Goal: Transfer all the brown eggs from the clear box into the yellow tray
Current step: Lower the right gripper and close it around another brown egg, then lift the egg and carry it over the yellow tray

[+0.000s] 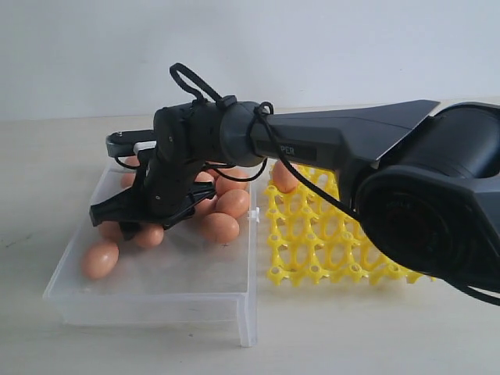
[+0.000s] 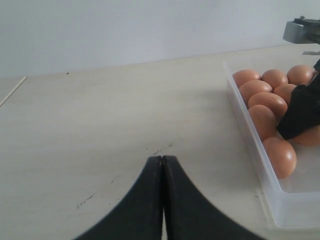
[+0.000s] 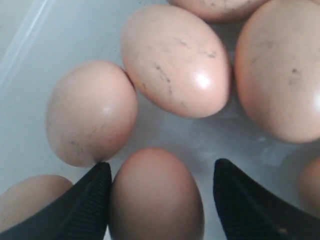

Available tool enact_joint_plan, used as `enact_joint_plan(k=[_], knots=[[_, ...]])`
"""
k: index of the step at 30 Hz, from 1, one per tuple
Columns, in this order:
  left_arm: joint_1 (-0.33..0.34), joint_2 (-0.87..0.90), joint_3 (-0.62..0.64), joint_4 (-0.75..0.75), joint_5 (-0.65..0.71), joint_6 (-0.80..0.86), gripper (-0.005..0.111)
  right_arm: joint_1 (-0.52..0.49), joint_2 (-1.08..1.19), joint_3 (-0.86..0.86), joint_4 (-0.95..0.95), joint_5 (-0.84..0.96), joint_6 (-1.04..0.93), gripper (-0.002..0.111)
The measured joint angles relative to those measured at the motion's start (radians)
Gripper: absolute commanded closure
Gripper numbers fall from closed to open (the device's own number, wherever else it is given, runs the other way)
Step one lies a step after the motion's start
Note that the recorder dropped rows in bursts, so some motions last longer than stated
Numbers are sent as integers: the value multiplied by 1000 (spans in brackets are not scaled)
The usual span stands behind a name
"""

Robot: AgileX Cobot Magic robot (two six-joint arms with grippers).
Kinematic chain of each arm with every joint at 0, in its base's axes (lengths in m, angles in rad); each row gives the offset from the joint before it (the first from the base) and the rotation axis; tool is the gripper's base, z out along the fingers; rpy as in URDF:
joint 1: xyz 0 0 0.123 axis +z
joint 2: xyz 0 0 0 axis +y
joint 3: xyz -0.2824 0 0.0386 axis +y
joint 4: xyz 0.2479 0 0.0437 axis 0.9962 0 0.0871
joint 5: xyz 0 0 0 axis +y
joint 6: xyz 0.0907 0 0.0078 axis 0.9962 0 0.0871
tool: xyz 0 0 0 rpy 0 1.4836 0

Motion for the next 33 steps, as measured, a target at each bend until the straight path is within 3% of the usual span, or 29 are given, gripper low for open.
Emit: enact_joint_plan(k=[9, 11, 15, 16, 28, 33], knots=[[0, 0, 0, 0, 0, 0, 107, 0, 2, 0, -38, -12, -49, 51], [0, 0, 0, 0, 0, 0, 107, 0, 2, 0, -40, -15, -54, 60], [0, 0, 0, 0, 0, 0, 107, 0, 2, 0, -41, -22, -73, 103], [0, 0, 0, 0, 0, 0, 107, 0, 2, 0, -41, -22, -75, 108], [0, 0, 0, 0, 0, 0, 107, 10, -88, 5, -119, -11, -102, 108], [0, 0, 0, 0, 0, 0, 107, 44, -241, 137, -129, -93, -149, 108]])
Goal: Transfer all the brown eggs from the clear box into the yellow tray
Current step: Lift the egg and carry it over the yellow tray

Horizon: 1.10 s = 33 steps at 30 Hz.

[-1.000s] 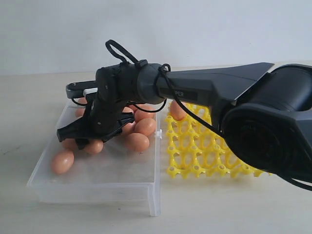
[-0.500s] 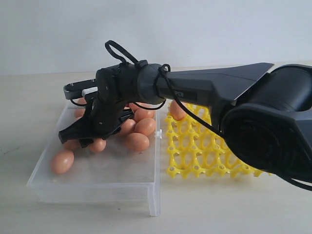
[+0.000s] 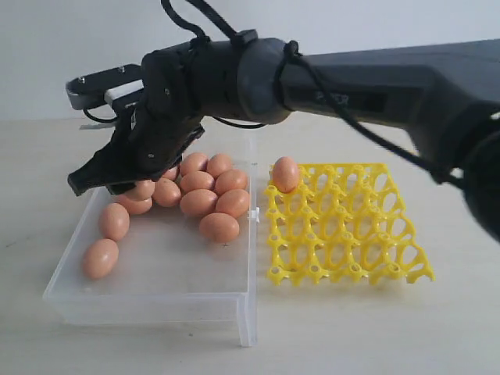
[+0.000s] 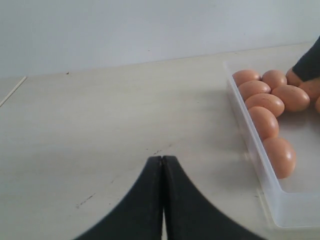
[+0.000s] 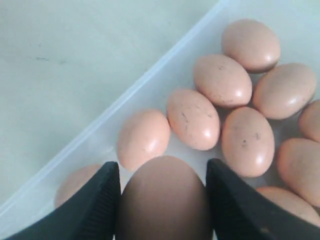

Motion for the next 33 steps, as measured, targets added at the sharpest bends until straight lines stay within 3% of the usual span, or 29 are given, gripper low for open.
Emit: enact_joint_plan(k=[4, 7, 10, 12, 14, 21, 33], knots=[[0, 0, 0, 0, 0, 0, 107, 15, -222, 219, 0, -213, -26, 108], [0, 0, 0, 0, 0, 0, 107, -10, -438, 506, -2, -462, -26, 108], [0, 0, 0, 0, 0, 0, 107, -123, -611, 809, 33, -743, -19, 108], [0, 0, 0, 0, 0, 0, 107, -221, -639, 922, 81, -826, -14, 108], [0, 0, 0, 0, 0, 0, 107, -307, -628, 945, 95, -812, -2, 108], [0, 0, 0, 0, 0, 0, 107, -451, -523, 881, -21, -734, 177, 108], [0, 0, 0, 0, 0, 0, 107, -477, -337, 784, -68, -686, 240, 108]])
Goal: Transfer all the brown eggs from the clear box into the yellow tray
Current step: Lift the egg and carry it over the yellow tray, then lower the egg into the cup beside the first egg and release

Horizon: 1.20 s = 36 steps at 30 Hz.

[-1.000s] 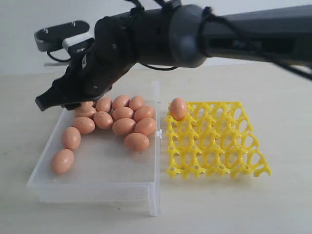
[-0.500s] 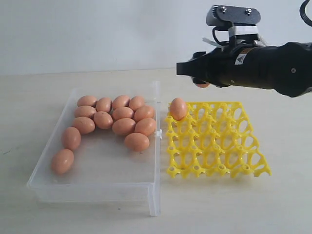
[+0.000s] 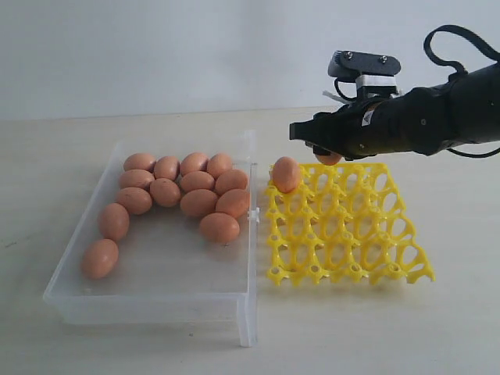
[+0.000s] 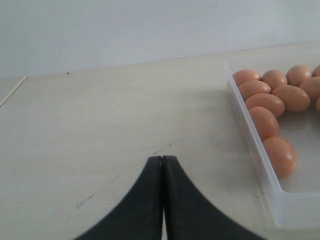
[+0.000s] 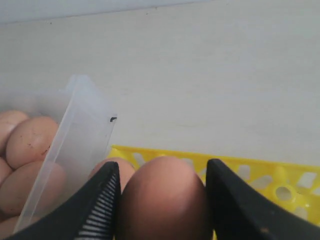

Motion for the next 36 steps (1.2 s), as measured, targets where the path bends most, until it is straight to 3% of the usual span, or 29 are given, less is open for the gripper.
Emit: enact_joint_plan(k=[36], knots=[[0, 0, 0, 0, 0, 0, 107, 0, 148, -64, -56, -76, 0, 108]])
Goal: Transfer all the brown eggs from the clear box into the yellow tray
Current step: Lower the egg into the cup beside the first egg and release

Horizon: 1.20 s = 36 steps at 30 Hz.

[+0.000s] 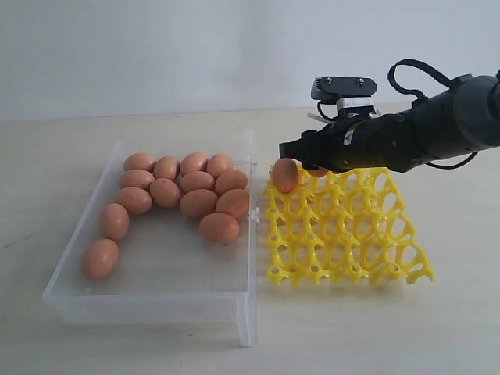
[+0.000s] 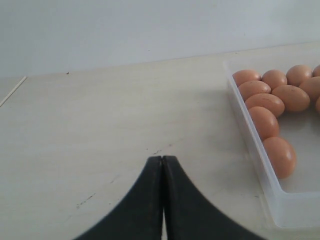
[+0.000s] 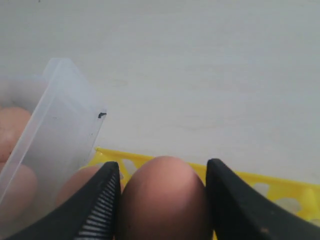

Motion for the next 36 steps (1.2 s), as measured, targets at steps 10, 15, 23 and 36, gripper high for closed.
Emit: enact_joint_plan(k=[10, 15, 23, 36], knots=[[0, 0, 0, 0, 0, 0, 107, 0, 4, 0, -14, 28, -8, 69], [0, 0, 0, 0, 0, 0, 107, 0, 6, 0, -16, 33, -8, 49], [0, 0, 0, 0, 0, 0, 107, 0, 6, 0, -16, 41, -8, 49], [0, 0, 0, 0, 0, 0, 107, 2, -176, 0, -16, 94, -18, 50]])
